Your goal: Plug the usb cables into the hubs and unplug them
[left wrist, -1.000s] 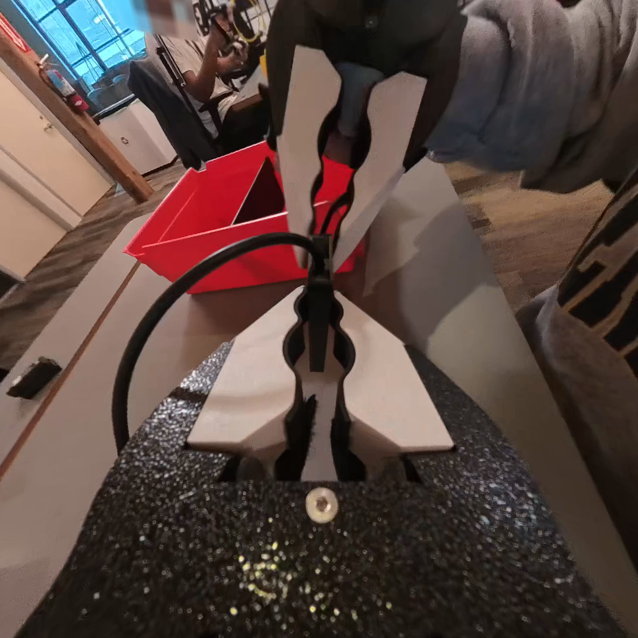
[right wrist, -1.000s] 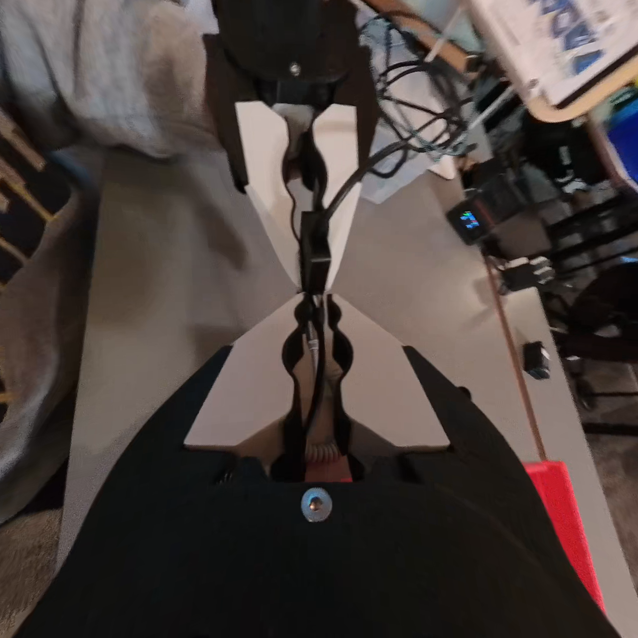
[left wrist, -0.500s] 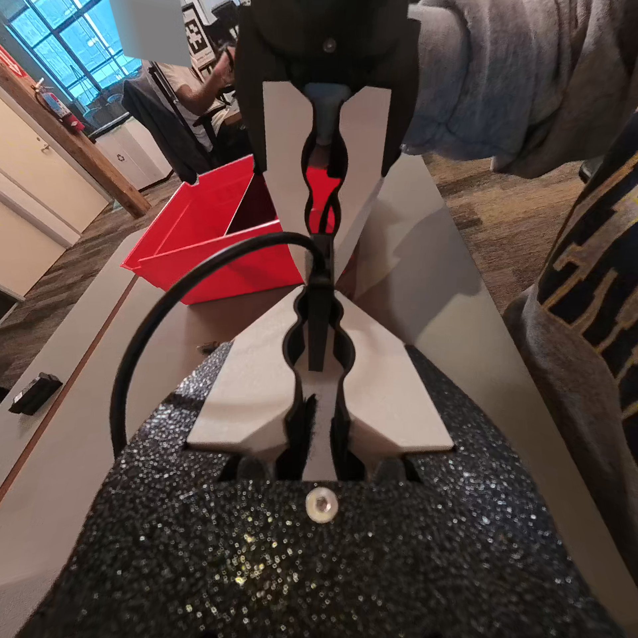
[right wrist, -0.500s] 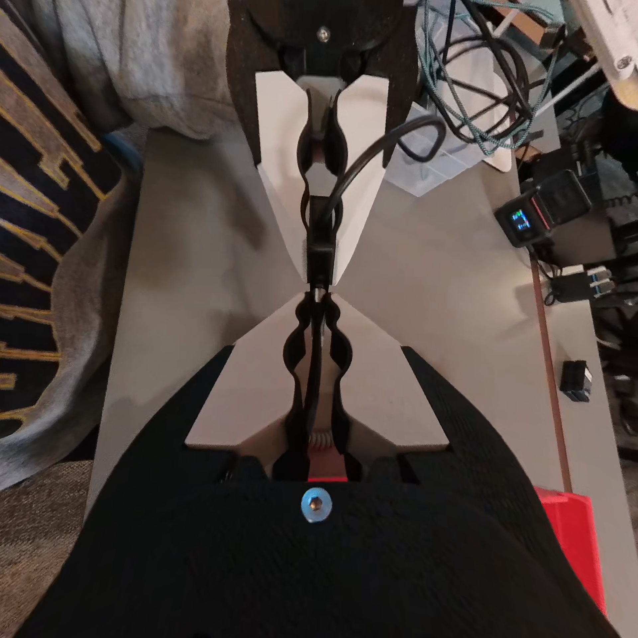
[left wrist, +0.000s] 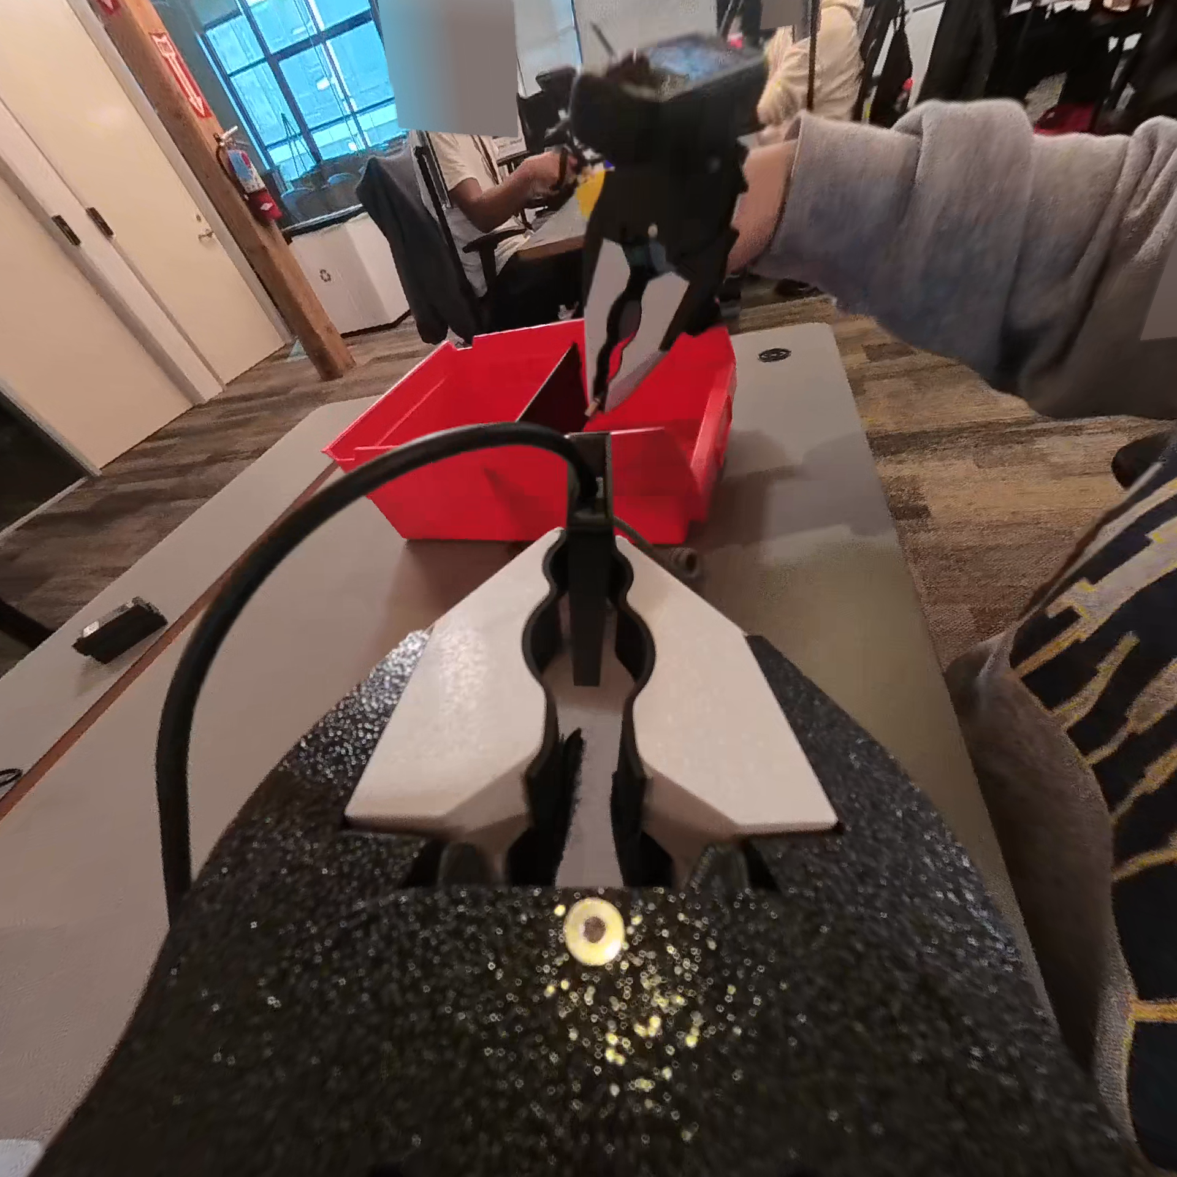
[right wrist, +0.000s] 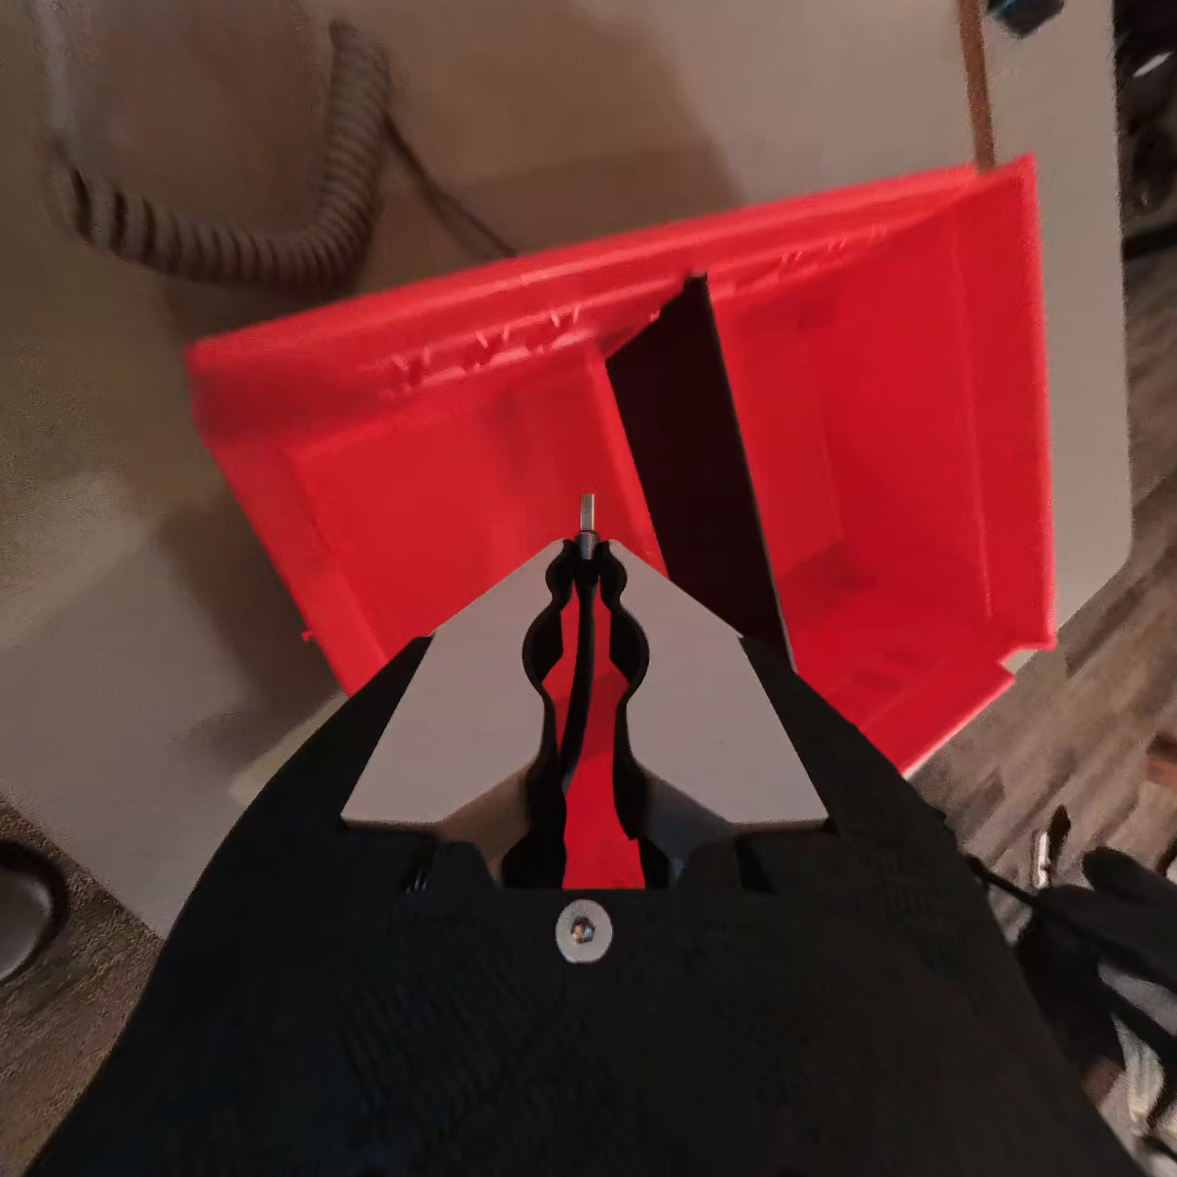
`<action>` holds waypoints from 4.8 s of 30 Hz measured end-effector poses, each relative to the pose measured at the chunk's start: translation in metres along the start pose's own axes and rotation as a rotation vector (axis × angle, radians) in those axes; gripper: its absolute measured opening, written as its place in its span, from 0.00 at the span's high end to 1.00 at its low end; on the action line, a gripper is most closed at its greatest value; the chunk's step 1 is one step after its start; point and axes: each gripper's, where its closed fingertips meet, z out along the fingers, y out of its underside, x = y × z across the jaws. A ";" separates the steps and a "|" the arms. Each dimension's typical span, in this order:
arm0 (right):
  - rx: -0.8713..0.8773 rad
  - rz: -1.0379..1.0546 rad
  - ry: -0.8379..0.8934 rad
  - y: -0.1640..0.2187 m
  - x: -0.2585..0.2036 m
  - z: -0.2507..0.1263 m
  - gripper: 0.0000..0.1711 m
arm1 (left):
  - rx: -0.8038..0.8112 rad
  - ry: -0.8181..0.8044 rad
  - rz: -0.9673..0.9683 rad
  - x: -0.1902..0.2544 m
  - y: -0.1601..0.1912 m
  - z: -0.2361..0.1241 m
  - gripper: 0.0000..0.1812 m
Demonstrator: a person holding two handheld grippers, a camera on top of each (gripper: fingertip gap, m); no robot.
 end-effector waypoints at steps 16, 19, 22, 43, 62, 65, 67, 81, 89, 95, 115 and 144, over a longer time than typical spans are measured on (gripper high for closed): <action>0.546 -0.205 -0.332 -0.180 -0.123 -0.029 0.88 | 0.017 0.112 0.051 0.018 -0.010 0.010 0.96; 0.557 -0.222 -0.354 -0.180 -0.123 -0.027 0.95 | 0.028 0.122 0.051 0.022 -0.010 0.009 0.95; 0.562 -0.231 -0.347 -0.179 -0.122 -0.026 0.96 | 0.028 0.124 0.031 0.020 -0.001 0.009 0.88; 0.652 -0.312 -0.433 -0.171 -0.132 -0.066 0.97 | 0.019 0.192 0.077 0.046 0.008 0.025 0.95; 0.737 -0.047 -0.232 -0.114 -0.065 -0.125 0.97 | 0.254 0.024 -0.187 -0.004 -0.008 -0.046 0.96; 0.627 0.008 0.146 -0.099 -0.005 -0.124 0.96 | 0.126 0.040 -0.141 0.010 -0.005 -0.022 0.95; 0.533 -0.005 0.392 -0.083 0.034 -0.133 0.96 | 0.080 0.030 -0.121 0.012 -0.007 -0.015 0.95; 0.849 0.081 0.480 -0.117 0.054 -0.222 0.97 | 0.068 0.079 -0.219 0.016 -0.001 -0.013 0.95; 0.843 0.047 0.650 -0.122 0.090 -0.296 0.97 | 0.046 0.084 -0.191 0.018 0.000 -0.010 0.95; 0.748 0.080 0.810 -0.098 0.146 -0.355 0.97 | 0.047 0.094 -0.194 0.019 0.000 -0.009 0.95; 0.169 0.364 0.102 0.023 0.065 -0.115 0.68 | 0.045 0.055 -0.238 0.007 0.003 0.002 0.95; 1.152 -0.203 0.143 -0.344 0.037 -0.271 0.95 | 0.091 -0.925 0.002 -0.094 -0.048 -0.169 0.61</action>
